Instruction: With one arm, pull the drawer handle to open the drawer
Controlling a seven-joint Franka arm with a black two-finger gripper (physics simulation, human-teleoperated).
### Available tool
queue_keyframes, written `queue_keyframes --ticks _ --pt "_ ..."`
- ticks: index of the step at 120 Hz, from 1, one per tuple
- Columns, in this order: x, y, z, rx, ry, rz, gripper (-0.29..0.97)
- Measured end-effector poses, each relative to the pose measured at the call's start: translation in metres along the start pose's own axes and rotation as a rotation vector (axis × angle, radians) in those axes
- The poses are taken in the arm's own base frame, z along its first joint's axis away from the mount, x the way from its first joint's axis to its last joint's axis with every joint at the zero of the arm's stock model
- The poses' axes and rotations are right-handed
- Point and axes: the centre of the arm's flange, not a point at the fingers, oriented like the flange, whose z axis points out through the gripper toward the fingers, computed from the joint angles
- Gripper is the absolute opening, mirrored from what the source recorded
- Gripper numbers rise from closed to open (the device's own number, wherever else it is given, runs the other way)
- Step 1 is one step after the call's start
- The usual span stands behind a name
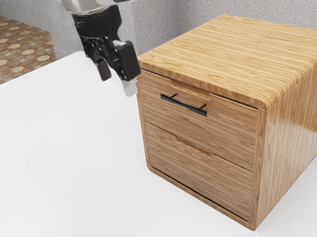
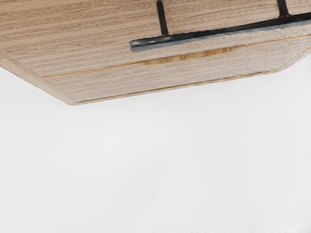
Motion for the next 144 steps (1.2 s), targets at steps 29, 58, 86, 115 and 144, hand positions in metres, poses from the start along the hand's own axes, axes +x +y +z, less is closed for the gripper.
queue_keyframes --ticks 29,58,86,115,144 --pt "-0.003 0.196 0.024 -0.03 -0.013 0.338 0.65" --pt "0.014 0.031 0.05 0.215 0.064 0.212 0.66" --pt "0.011 -0.003 0.077 0.204 0.139 0.518 0.66" --pt "0.003 0.02 0.077 0.304 0.182 0.847 0.66" --pt "-0.004 0.021 0.082 0.436 0.272 1.064 0.66"
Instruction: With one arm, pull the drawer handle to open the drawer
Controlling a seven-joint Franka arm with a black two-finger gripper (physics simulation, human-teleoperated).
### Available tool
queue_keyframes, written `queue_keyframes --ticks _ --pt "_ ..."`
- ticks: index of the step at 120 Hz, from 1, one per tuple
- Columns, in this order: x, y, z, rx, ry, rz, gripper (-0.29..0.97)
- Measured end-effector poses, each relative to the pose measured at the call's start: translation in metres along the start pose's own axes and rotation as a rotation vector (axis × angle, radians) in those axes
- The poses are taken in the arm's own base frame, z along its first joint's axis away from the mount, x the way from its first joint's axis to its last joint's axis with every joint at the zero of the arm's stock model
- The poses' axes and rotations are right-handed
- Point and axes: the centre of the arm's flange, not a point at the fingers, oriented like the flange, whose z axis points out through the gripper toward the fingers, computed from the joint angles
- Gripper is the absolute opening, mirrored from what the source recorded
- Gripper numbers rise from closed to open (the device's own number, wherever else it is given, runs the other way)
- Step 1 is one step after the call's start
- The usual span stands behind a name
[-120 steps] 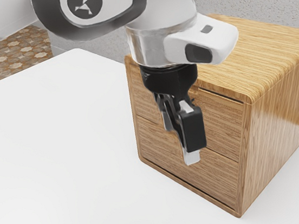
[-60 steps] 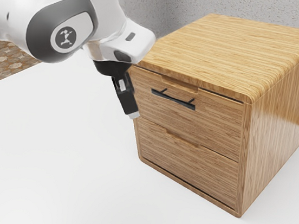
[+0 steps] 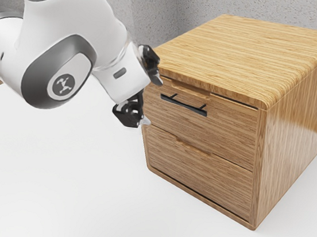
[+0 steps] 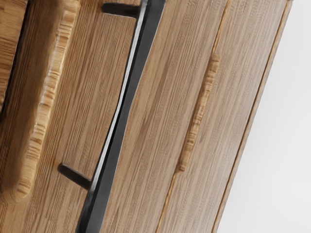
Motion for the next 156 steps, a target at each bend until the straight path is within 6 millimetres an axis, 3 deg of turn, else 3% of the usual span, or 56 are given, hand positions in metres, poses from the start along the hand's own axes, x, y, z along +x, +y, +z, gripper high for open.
queue_keyframes --ticks 32,44,74,90,156 --pt "0.034 0.006 -0.004 0.057 0.071 0.218 0.66" --pt "0.035 0.006 -0.01 0.078 0.073 0.265 0.64" --pt "0.04 0.003 -0.016 0.141 0.087 0.353 0.45" --pt "0.036 0.015 -0.026 0.168 0.061 0.388 0.41" --pt "0.027 0.008 0.019 0.114 0.074 0.445 0.38"
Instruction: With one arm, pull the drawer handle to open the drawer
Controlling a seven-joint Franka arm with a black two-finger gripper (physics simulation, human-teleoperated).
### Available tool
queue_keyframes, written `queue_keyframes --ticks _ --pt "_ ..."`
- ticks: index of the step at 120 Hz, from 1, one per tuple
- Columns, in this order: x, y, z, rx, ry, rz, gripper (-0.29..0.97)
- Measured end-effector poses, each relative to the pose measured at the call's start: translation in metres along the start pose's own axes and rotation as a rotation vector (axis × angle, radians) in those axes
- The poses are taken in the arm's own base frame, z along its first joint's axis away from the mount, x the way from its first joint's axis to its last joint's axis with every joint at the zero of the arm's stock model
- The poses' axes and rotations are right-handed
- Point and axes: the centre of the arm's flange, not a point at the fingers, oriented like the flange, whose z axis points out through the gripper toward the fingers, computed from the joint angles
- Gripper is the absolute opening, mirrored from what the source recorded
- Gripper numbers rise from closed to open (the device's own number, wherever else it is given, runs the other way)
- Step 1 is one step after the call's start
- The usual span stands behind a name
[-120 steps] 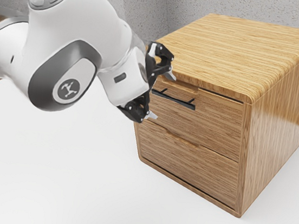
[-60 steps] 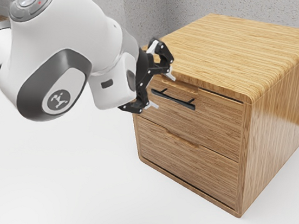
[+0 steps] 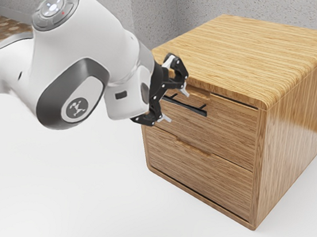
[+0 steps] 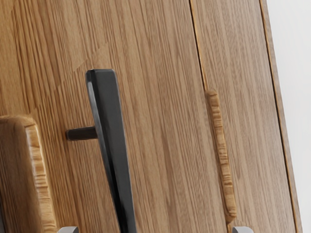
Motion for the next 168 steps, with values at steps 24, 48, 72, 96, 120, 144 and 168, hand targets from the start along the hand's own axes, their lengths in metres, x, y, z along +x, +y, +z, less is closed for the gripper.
queue_keyframes --ticks 24,48,72,96,120,144,168 --pt "-0.004 0.0 0.017 -0.007 0.015 0.009 0.46" --pt "-0.012 0.001 0.024 -0.011 0.01 0.016 0.43" --pt "-0.013 0.003 0.026 -0.015 0.011 0.021 0.42" --pt "-0.015 0.004 0.028 -0.02 0.01 0.024 0.36" --pt "-0.015 0.006 0.025 -0.017 0.003 0.029 0.2" --pt "-0.013 0.01 0.02 -0.013 -0.009 0.035 0.09" --pt "-0.013 0.014 0.016 -0.016 -0.018 0.037 0.08"
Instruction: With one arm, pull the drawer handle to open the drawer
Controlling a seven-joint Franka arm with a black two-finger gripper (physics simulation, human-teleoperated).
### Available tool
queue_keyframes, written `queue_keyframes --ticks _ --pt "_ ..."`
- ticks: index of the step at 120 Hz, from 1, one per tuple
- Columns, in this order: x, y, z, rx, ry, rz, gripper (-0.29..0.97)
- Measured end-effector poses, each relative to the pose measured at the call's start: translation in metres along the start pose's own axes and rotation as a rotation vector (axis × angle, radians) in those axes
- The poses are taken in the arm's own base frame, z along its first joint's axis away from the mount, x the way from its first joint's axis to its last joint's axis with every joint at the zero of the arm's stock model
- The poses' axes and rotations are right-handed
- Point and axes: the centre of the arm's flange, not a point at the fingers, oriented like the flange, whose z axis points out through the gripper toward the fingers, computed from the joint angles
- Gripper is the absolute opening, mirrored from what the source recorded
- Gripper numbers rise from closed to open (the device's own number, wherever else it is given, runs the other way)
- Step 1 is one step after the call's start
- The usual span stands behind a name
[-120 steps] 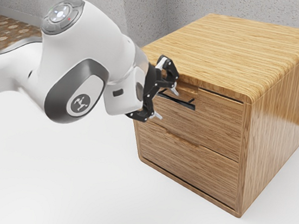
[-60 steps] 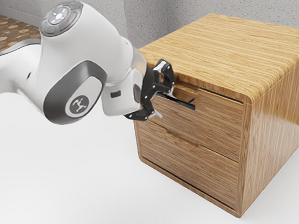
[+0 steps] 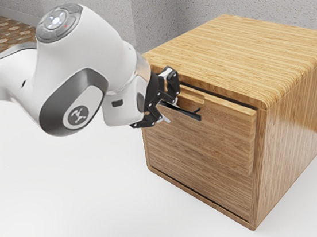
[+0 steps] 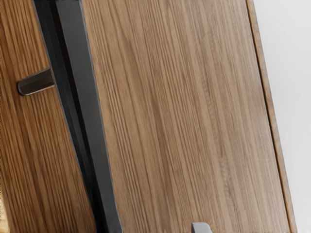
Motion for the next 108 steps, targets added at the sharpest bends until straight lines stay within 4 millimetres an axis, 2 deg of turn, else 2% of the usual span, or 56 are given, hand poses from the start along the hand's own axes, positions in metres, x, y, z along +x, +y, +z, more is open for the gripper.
queue_keyframes --ticks 19,48,70,79,90,94,108 --pt "0.003 -0.001 0.001 -0.002 0.009 -0.002 0.08" --pt "0.02 -0.003 0.0 0.008 0.028 0.016 -0.13" --pt "0.03 -0.001 -0.006 0.01 0.022 0.036 -0.06" --pt "0.033 0.003 -0.008 0.006 0.016 0.042 -0.08" --pt "0.037 0.007 -0.012 0.007 0.012 0.043 -0.16" --pt "0.038 0.009 -0.014 0.006 0.008 0.045 -0.12" --pt "0.042 0.013 -0.018 0.006 -0.004 0.054 -0.11"
